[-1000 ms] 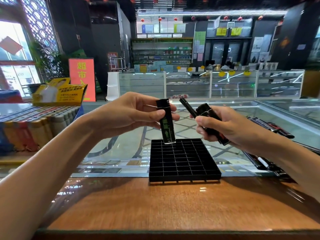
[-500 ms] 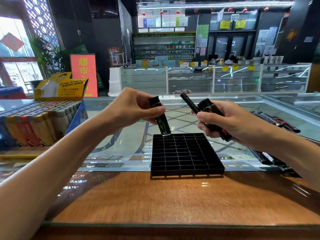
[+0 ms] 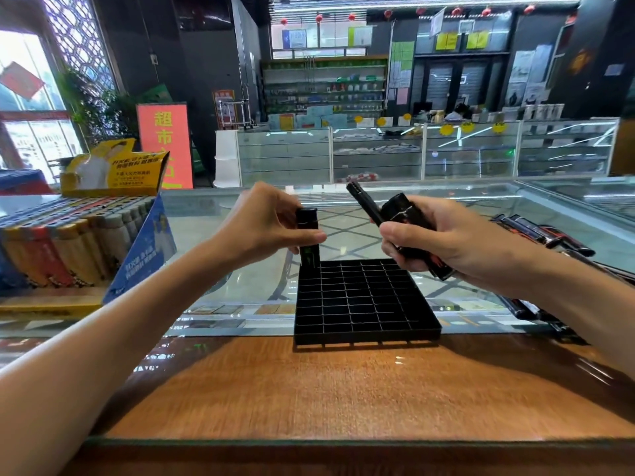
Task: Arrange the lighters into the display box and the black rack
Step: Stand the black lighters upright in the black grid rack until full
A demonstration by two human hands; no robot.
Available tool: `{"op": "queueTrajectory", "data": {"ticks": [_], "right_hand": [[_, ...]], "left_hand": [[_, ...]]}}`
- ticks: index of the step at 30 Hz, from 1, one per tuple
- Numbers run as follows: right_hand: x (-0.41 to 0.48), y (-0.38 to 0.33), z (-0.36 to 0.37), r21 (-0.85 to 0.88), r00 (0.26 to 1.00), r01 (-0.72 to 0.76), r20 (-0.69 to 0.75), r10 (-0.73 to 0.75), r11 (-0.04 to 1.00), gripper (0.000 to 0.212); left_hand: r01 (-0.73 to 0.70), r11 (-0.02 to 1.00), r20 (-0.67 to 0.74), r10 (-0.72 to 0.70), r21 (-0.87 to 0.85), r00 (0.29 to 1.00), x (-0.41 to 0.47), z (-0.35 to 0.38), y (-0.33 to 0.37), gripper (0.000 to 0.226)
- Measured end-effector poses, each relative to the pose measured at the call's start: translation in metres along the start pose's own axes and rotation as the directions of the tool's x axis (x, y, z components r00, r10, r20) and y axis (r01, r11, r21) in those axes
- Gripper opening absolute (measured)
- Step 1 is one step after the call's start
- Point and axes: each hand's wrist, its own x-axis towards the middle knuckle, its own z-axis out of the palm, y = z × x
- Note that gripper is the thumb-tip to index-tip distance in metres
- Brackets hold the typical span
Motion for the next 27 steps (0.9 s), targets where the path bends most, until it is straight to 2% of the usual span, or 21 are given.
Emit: {"op": "queueTrajectory", "data": {"ticks": [4, 8, 11, 14, 18, 23, 27], "right_hand": [[-0.001, 0.001, 0.002, -0.025, 1.000, 0.016, 0.010, -0.016, 1.000, 0.024], [-0.002, 0.002, 0.004, -0.029, 0.999, 0.045, -0.016, -0.045, 0.999, 0.023], [-0.003, 0.001, 0.004, -0.016, 0.997, 0.064, -0.029, -0.064, 0.998, 0.023], [-0.004, 0.000, 0.006, -0.047, 0.995, 0.090, -0.040, -0.092, 0.995, 0.022], [-0.004, -0.002, 0.008, -0.124, 0.988, 0.127, -0.067, -0.136, 0.984, 0.030], [-0.003, -0.003, 0.012, -0.199, 0.976, 0.164, -0.111, -0.189, 0.966, 0.037], [-0.003, -0.003, 0.014, -0.251, 0.968, 0.185, -0.120, -0.221, 0.950, 0.022]], "left_hand": [[-0.025, 0.998, -0.002, 0.025, 0.056, 1.000, 0.001, 0.003, -0.001, 0.032], [-0.027, 0.997, 0.012, 0.026, 0.076, 1.000, 0.000, 0.001, 0.003, 0.025], [-0.035, 0.996, -0.047, 0.040, 0.087, 0.998, 0.000, -0.007, 0.014, 0.055], [-0.119, 0.990, -0.103, 0.111, -0.078, 0.988, -0.003, -0.018, 0.029, 0.053], [-0.102, 0.942, 0.010, 0.111, -0.320, 0.994, -0.009, -0.019, 0.038, 0.045], [-0.071, 0.882, 0.047, 0.105, -0.466, 0.993, -0.012, -0.013, 0.039, 0.035], [-0.060, 0.852, 0.027, 0.086, -0.520, 0.996, -0.011, -0.011, 0.035, 0.032]]}}
